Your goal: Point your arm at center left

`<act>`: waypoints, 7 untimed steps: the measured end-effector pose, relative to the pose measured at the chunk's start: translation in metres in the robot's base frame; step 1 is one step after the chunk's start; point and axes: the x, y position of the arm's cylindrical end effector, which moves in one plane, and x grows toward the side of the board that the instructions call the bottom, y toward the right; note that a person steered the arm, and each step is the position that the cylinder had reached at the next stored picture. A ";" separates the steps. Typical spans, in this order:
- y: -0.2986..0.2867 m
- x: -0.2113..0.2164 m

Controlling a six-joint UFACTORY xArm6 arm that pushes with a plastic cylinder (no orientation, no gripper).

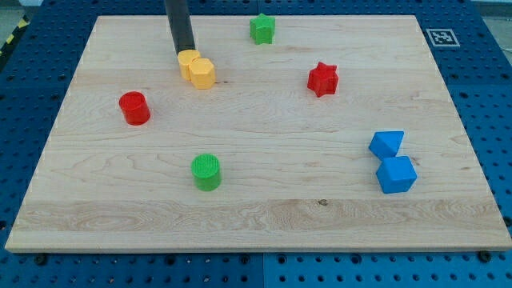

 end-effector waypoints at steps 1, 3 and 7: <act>-0.010 0.000; -0.064 0.000; -0.084 0.000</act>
